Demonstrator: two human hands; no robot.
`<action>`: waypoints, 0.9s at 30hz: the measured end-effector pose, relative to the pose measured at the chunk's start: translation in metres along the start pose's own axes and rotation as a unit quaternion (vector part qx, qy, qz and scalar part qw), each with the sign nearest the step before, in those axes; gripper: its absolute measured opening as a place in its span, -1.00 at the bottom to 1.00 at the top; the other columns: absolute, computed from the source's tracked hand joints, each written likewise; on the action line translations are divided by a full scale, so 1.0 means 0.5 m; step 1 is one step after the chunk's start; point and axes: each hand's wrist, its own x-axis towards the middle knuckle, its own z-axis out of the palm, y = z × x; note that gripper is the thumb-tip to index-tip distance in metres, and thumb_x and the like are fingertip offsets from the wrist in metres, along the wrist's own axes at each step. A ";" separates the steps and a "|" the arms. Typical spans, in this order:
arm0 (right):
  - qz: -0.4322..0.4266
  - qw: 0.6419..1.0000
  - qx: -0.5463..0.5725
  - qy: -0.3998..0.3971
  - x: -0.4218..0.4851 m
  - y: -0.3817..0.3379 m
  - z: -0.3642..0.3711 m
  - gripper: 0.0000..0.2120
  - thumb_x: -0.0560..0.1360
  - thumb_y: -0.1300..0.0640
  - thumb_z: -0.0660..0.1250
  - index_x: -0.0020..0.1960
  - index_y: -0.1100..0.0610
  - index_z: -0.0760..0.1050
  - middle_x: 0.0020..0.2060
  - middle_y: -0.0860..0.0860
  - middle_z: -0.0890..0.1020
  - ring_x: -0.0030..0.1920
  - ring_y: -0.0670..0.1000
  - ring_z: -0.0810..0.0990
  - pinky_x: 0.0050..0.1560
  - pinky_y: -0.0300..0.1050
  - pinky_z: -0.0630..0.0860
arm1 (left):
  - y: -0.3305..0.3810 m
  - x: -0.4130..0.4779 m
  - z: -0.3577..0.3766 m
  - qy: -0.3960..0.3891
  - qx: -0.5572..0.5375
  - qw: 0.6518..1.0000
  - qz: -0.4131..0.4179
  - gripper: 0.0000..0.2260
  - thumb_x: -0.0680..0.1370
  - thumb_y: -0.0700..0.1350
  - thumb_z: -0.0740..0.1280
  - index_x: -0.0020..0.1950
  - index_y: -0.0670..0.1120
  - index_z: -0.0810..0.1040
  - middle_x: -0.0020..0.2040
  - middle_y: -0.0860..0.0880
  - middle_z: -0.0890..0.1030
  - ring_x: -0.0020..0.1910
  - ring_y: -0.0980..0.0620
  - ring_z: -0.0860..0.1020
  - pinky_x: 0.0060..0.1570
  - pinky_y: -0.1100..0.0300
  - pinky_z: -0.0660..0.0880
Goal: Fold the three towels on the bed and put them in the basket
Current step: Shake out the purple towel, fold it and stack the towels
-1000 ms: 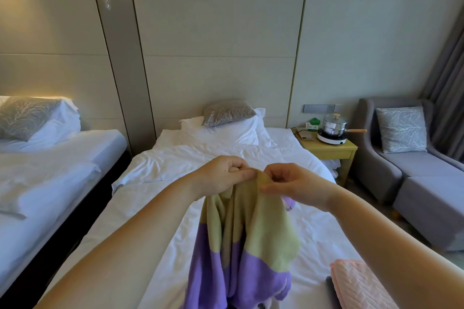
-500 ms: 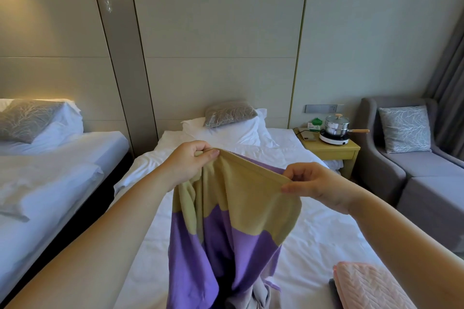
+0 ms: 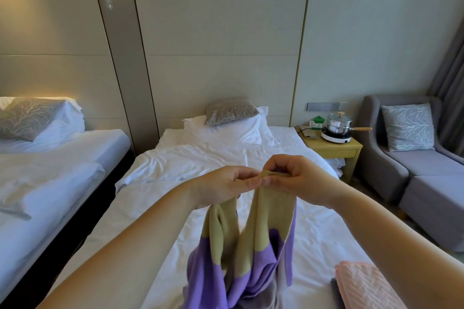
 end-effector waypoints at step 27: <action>0.073 0.997 -0.026 0.000 0.012 -0.008 0.002 -0.93 0.47 0.10 0.41 -0.12 0.08 0.55 -0.29 0.01 0.63 -0.31 -0.14 0.60 -0.31 -0.30 0.53 | -0.009 -0.019 -0.003 0.108 0.056 0.992 0.020 -0.95 0.52 -0.10 0.40 -0.03 0.00 0.59 -0.12 0.18 0.58 -0.27 0.34 0.52 -0.20 0.36 0.45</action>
